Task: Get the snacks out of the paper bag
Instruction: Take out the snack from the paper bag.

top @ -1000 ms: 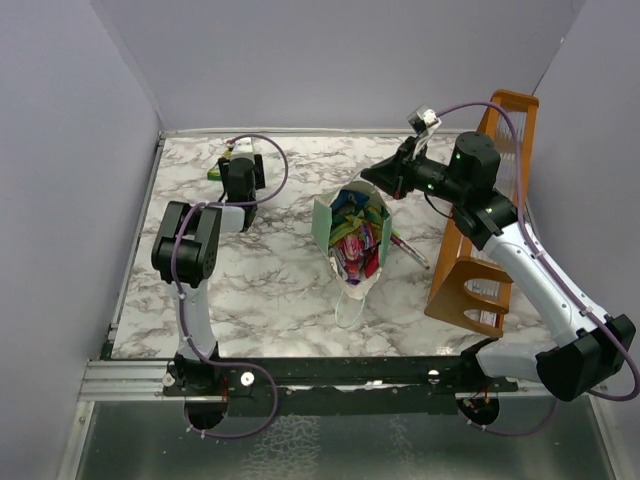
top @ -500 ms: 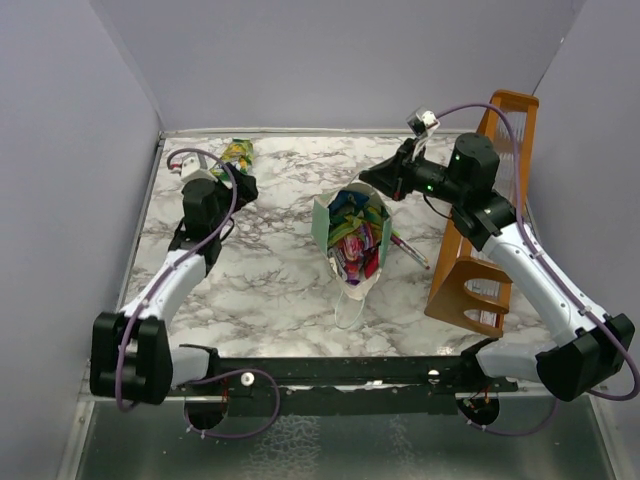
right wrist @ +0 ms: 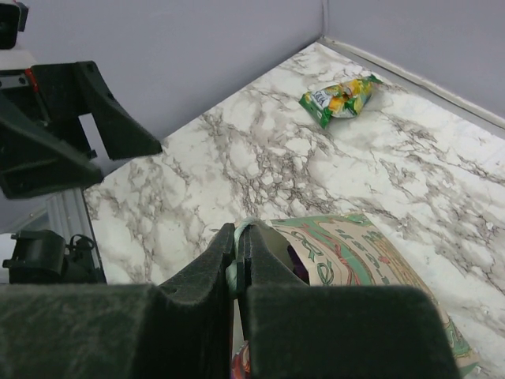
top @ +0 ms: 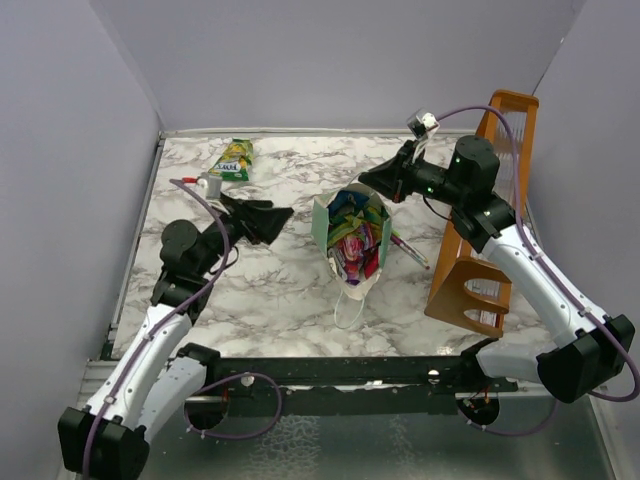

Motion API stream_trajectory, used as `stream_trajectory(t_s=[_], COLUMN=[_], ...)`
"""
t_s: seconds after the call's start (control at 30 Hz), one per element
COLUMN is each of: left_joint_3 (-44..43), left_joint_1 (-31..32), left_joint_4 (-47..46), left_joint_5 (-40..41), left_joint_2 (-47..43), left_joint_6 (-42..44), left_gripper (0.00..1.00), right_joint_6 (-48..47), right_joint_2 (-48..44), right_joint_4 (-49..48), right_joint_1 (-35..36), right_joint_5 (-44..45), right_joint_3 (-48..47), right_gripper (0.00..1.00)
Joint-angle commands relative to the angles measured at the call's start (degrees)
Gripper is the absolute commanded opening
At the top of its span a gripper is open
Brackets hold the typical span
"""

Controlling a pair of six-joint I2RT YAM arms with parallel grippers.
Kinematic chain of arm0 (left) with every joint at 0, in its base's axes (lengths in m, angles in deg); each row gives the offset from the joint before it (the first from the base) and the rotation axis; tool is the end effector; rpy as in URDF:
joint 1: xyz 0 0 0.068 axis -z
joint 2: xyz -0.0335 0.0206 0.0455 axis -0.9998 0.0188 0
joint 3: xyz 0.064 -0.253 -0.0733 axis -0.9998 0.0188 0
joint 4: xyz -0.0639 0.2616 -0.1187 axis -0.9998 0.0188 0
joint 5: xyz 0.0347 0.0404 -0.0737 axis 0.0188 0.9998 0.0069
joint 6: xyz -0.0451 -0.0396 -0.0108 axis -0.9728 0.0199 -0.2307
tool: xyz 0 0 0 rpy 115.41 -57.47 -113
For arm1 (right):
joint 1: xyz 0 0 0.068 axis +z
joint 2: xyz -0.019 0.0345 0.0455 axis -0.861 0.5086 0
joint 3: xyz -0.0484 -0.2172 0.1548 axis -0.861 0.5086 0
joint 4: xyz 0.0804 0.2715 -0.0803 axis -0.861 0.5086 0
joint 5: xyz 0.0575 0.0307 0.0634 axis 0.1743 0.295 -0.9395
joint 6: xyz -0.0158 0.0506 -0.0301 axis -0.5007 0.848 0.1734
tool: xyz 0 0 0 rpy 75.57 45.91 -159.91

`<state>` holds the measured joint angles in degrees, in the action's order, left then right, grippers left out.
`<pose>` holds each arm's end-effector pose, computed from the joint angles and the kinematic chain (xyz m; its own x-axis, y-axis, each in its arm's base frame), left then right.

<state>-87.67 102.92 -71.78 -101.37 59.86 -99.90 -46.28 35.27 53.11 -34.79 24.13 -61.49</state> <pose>0.2180 -0.0740 0.3309 -0.2634 -0.5291 -0.8066 0.5851 0.5772 -0.5697 0.2879 0.1612 0.3982 -0.3191 0.0758 -0.9447 -0.8093 0.4969 0.3132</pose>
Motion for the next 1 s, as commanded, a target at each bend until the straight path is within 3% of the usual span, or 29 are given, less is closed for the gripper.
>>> stream_trajectory(t_s=[0.0,0.2,0.4,0.5,0.7,0.87,0.97], left_joint_3=[-4.4,-8.4,-17.0,-22.0,-25.5,-26.2,-24.5], left_joint_1=[13.3,38.0,54.1,56.3,56.5,56.5,56.5], left_joint_4=[2.5,6.2,17.6,24.2,29.7,30.1,27.6], left_joint_5=[-0.2,17.0,40.2,48.6,54.5,60.2,59.9], left_joint_2=[2.0,8.5,19.9,26.0,32.8,35.6,34.8], left_joint_6=[6.1,17.9,28.7,30.4,31.7,33.4,34.4], left_gripper=[0.74,0.67,0.63,0.56,0.45,0.35,0.35], right_joint_6=[0.1,-0.2,-1.0,-1.1,-0.9,-0.6,-0.6], right_joint_2=[-1.4,-1.7,-2.3,-2.6,-2.8,-3.0,-3.0], right_joint_4=[-1.9,-0.9,0.4,0.7,0.3,-0.1,0.1], right_joint_1=[0.0,0.0,0.0,0.0,0.0,0.0,0.0], right_joint_5=[-0.6,0.1,1.1,1.4,1.1,1.1,1.2], right_joint_3=[-0.6,-0.9,-1.4,-1.5,-1.1,-0.7,-0.8], right_gripper=[0.02,0.01,0.01,0.01,0.01,0.01,0.01])
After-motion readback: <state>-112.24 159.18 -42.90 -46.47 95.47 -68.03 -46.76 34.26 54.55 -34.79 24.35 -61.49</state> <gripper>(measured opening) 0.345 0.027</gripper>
